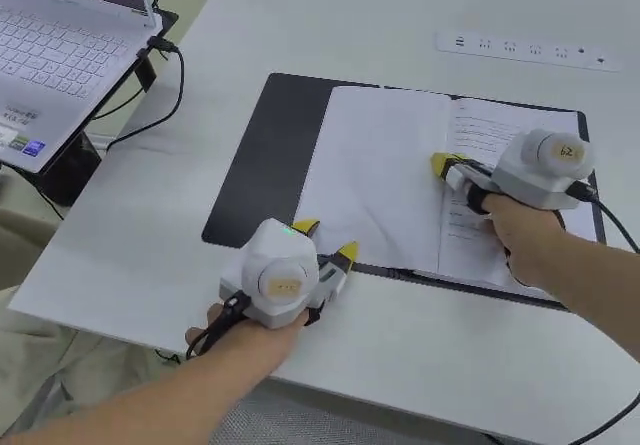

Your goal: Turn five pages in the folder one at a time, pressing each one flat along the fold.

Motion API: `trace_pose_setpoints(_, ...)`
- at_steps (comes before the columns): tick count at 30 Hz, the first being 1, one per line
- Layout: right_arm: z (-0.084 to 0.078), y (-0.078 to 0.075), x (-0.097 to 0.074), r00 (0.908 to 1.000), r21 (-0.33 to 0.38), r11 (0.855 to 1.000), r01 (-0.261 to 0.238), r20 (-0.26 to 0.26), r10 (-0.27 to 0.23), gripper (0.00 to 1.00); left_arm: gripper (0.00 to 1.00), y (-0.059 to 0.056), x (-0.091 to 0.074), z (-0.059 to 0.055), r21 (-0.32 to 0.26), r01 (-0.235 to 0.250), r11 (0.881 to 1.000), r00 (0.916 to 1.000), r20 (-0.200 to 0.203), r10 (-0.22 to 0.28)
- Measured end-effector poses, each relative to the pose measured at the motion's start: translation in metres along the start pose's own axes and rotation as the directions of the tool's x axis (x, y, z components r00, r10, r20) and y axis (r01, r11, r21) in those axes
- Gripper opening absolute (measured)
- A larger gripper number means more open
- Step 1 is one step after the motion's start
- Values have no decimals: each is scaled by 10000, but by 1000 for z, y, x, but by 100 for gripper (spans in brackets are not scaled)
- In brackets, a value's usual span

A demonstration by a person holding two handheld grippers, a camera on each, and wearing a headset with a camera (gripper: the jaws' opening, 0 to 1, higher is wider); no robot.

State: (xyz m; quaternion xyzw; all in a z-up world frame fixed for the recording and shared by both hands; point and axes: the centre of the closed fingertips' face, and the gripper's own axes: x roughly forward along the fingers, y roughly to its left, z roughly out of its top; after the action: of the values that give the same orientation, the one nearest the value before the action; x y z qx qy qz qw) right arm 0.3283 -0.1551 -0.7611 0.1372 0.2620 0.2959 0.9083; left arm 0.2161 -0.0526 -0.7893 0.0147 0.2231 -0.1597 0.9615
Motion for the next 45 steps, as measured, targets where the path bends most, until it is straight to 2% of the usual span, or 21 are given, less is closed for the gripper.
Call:
trace_pose_setpoints(3, -5, 5, -5, 9998, 55, 9999, -154, -84, 155, 0, 32, 0, 0, 0, 1, 1, 10000, 10000, -21, -1)
trace_pose_setpoints(8, -22, 17, -16, 9982, -287, 9986, -434, -415, 422, 0, 32, 0, 1, -1, 13, 3, 10000, 10000, -31, -3)
trace_pose_setpoints(14, -31, 23, -29, 9986, -51, 9992, -393, -366, 391, 0, 32, 0, 1, -1, 24, 5, 10000, 10000, -43, -5)
trace_pose_setpoints(15, -38, 25, -33, 9972, 51, 9990, -448, -604, 450, 0, 32, 0, 1, 0, 19, 4, 10000, 10000, -42, -4)
trace_pose_setpoints(17, -43, 26, -37, 9966, -120, 9986, -518, -652, 509, 0, 32, 0, 0, 0, 19, 3, 10000, 10000, -36, -3)
trace_pose_setpoints(20, -47, 23, -41, 9966, 163, 9986, -496, -658, 506, 0, 32, 0, 0, 0, 12, 0, 10000, 10000, -44, 0)
trace_pose_setpoints(24, -56, 27, -51, 9954, 205, 9983, -538, -782, 553, 0, 32, 0, 0, 0, 14, 1, 10000, 10000, -40, 0)
trace_pose_setpoints(31, -75, 35, -70, 9904, 858, 9940, -685, -1137, 780, 0, 32, -1, -1, 1, 35, 1, 10000, 9999, -102, -1)
trace_pose_setpoints(37, -85, 39, -81, 9867, 1369, 9879, -728, -1345, 914, 0, 32, -1, -1, 1, 45, 6, 10000, 9999, -161, -5)
trace_pose_setpoints(45, -96, 46, -93, 9833, 1708, 9829, -693, -1546, 962, 0, 32, -2, -2, 1, 52, 27, 10000, 9996, -275, -26)
